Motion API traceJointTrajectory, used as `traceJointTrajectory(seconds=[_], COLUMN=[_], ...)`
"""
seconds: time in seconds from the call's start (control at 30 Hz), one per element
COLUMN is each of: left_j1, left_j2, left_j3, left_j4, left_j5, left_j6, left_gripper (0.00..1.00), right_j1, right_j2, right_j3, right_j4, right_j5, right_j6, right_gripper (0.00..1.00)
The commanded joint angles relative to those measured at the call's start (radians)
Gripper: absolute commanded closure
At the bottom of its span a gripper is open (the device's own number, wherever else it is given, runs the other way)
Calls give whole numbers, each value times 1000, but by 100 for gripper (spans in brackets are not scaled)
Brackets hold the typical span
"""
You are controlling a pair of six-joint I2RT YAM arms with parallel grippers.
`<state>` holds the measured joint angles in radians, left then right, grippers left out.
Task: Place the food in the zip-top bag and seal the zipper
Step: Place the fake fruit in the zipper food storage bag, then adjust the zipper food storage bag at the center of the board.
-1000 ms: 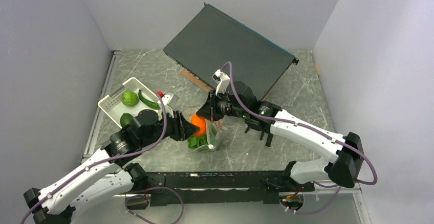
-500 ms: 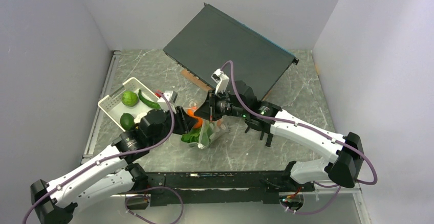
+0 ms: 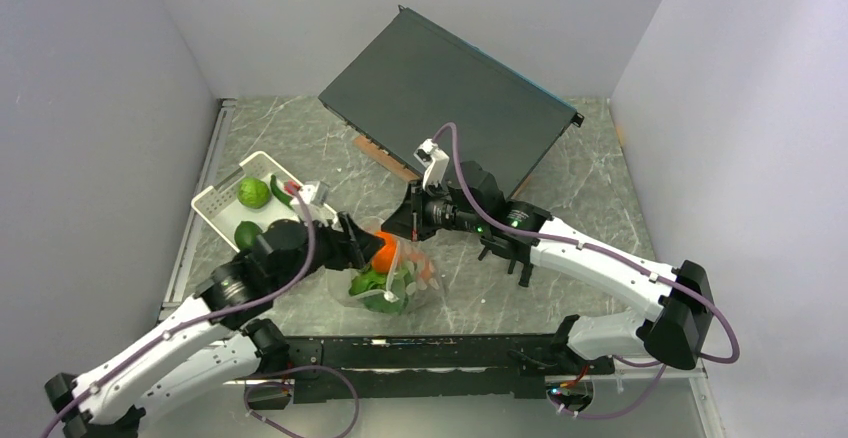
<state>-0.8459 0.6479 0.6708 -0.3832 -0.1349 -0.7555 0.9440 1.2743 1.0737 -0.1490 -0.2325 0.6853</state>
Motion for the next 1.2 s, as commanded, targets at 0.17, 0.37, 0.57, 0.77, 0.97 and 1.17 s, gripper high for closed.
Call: traceJointTrajectory(seconds=[0.17,0.37,0.57,0.77,0.97,1.17], left_j1=[-2,-1,-1,-1,-1,-1], left_j2=[-271,-416,-470,-420,-418,-363], left_j3=[91,-4,-136,-235,-247,-103], left_j4=[-319,-399,-324,-289,-143,67], left_j5=[-23,-34,31,47,118,170], left_j6=[-109,-196,-225,-250,-228,-185], left_gripper=[31,34,17,32,84,100], right_j1=[-16,-17,-16,-16,-13,63], right_j2=[-37,-39,-26,-19,1,7], right_j3=[15,23,42,38,44,91], right_j4=[78,71,51,56,49,-62], right_j5=[-31,-30,-33,-44,-54,123], right_j6=[14,13,2,6,-55,-233], right_gripper=[100,100,100,100,100,100])
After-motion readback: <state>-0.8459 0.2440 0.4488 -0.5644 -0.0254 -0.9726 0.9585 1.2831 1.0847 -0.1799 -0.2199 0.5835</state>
